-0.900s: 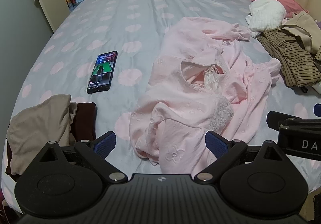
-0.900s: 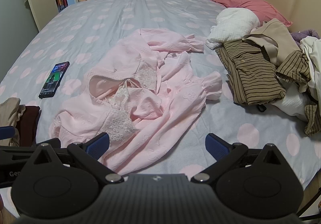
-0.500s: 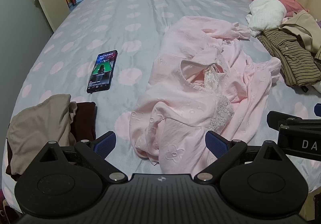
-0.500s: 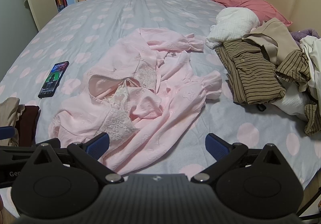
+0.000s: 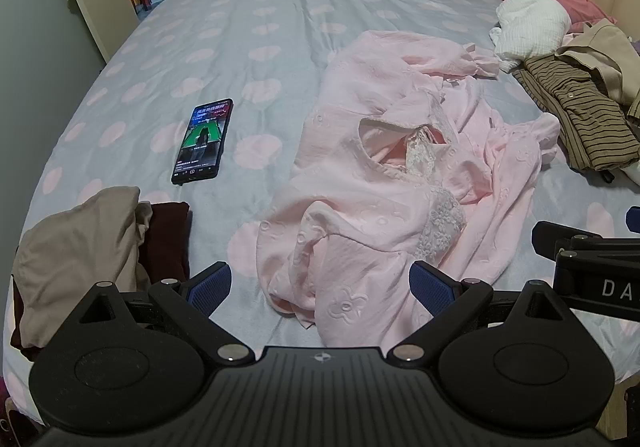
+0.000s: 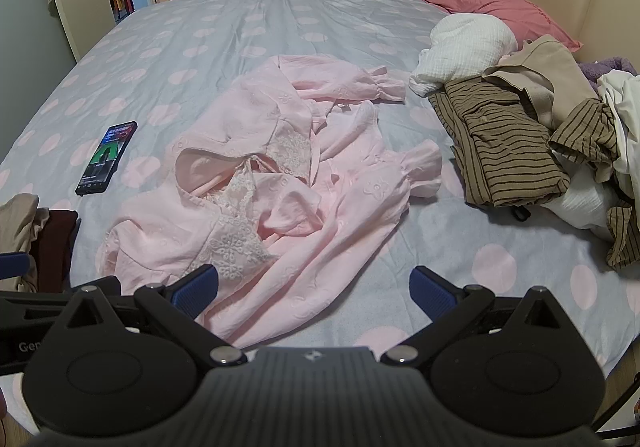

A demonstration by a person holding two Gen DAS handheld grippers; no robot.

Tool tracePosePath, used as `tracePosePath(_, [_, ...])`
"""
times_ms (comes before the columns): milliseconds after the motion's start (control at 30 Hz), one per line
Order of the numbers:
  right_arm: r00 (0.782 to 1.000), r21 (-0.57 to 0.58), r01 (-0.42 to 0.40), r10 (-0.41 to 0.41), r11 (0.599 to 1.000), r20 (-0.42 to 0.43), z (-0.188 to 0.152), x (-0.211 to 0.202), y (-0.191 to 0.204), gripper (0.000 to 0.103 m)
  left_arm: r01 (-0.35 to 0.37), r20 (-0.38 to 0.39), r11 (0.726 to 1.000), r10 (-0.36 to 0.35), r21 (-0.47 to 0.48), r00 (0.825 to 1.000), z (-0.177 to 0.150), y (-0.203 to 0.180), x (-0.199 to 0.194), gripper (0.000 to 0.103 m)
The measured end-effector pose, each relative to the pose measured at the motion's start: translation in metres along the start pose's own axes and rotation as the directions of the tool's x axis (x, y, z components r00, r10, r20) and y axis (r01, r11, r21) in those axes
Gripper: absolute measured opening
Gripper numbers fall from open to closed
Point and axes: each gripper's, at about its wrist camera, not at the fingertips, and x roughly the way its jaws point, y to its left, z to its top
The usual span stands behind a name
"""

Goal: Fold clothes

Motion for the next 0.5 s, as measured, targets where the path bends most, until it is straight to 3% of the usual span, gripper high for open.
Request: tracePosePath(500, [1.000,0.000,0.000,0.000,1.000,-0.002,-0.0004,0.0011,-0.0004,0.103,0.001,-0.003,1.000,-0.001,0.001,1.000,0.0005,-0.0007,-0.0007,0.097])
